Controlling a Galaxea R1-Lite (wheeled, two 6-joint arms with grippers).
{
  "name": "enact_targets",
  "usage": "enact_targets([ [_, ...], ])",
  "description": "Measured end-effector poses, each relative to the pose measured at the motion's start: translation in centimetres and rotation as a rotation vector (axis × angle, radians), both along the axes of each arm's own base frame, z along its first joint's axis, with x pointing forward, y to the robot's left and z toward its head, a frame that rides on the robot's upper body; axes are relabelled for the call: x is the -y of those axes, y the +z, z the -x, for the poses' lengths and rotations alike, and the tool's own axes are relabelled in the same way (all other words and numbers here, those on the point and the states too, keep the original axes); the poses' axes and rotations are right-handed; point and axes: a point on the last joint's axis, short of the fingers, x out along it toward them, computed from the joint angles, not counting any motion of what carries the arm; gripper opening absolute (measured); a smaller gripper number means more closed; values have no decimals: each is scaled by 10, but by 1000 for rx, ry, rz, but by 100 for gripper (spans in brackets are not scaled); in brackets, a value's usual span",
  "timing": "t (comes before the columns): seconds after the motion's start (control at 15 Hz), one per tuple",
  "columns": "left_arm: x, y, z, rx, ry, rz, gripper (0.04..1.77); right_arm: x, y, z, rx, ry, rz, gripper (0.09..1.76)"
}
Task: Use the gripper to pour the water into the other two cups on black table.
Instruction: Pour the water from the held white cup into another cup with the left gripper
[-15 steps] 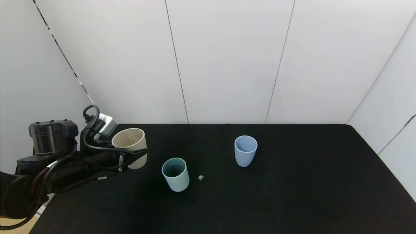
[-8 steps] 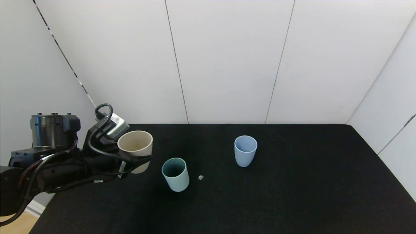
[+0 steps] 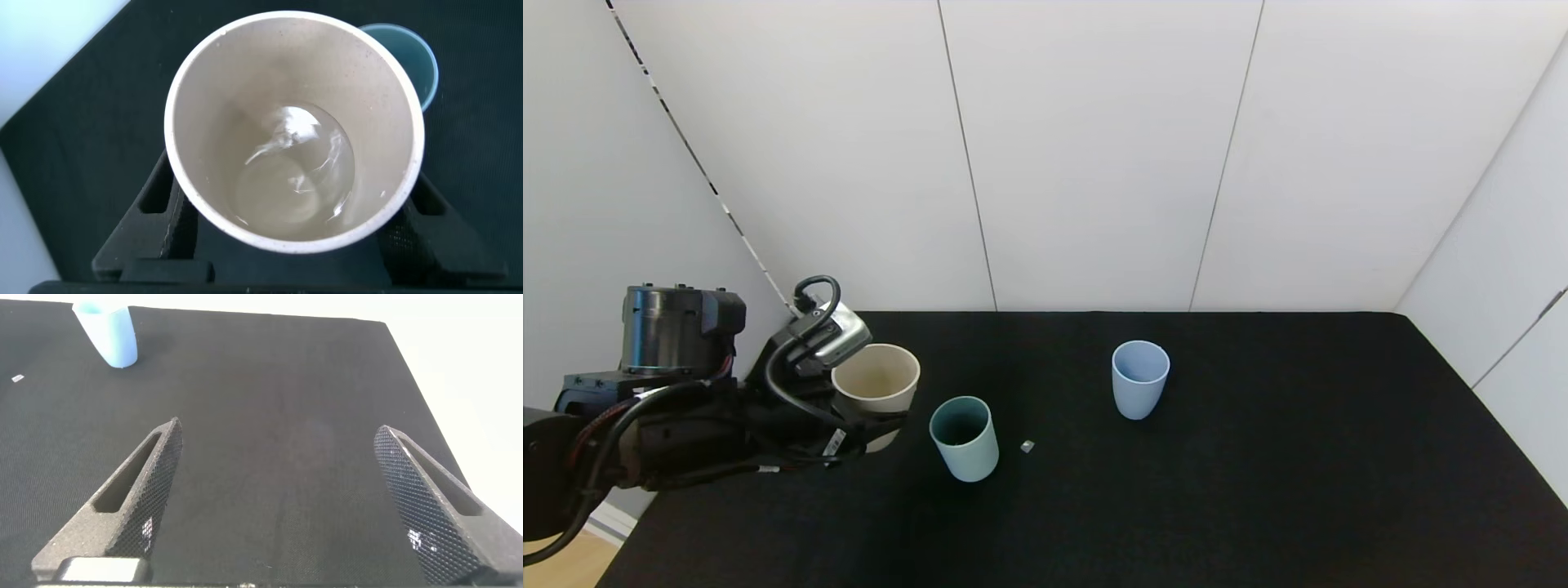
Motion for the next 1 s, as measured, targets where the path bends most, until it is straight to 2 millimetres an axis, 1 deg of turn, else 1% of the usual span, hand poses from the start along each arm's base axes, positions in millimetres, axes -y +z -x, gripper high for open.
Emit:
enact_targets([
  [0.13,7,0,2,-3,0,-66,122,0,0,0,0,0,0,171],
  [0.47,22,0,2,15,-21,-164,122,0,0,0,0,0,0,171],
  [0.67,25,-1,0,-12,-6,-231,122,0,0,0,0,0,0,171],
  [1.0,26,3,-6,8,28,-309,121,0,0,0,0,0,0,171],
])
